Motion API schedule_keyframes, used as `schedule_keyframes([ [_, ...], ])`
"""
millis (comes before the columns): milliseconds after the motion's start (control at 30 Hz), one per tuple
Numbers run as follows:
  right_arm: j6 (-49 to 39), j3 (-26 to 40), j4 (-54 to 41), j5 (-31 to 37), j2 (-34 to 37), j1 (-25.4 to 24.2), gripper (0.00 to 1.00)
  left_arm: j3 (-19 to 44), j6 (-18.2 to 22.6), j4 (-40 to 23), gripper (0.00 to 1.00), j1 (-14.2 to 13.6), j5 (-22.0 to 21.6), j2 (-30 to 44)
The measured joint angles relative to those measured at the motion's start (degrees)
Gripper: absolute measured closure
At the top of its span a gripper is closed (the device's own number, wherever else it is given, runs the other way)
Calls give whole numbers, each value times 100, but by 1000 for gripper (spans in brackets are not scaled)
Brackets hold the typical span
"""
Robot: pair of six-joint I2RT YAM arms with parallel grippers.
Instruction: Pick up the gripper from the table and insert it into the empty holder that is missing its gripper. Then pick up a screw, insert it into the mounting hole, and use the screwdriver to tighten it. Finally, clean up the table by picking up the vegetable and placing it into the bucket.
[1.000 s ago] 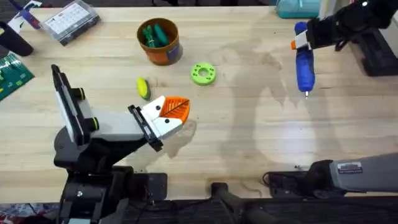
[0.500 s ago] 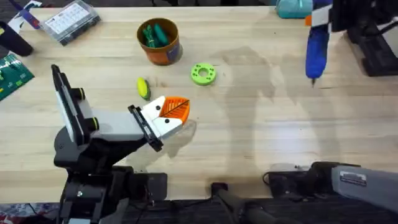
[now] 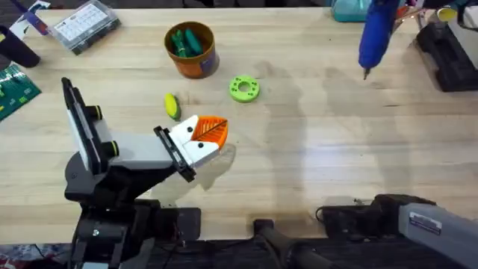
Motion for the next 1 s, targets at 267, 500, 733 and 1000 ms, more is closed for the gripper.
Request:
schedule_keyframes([
  [267, 169, 2, 441, -1214, -21, 1, 975, 0, 2, 0, 984, 0, -1, 0],
  [500, 535, 2, 896, -1663, -21, 231, 975, 0, 2, 0, 983, 0, 0, 1],
  [733, 993, 0, 1424, -1832, -21, 878, 975, 0, 2, 0, 983, 0, 0, 2],
  [1000, 1192, 2, 1760, -1892, -19, 1572, 975, 0, 0, 0, 982, 0, -1, 2],
])
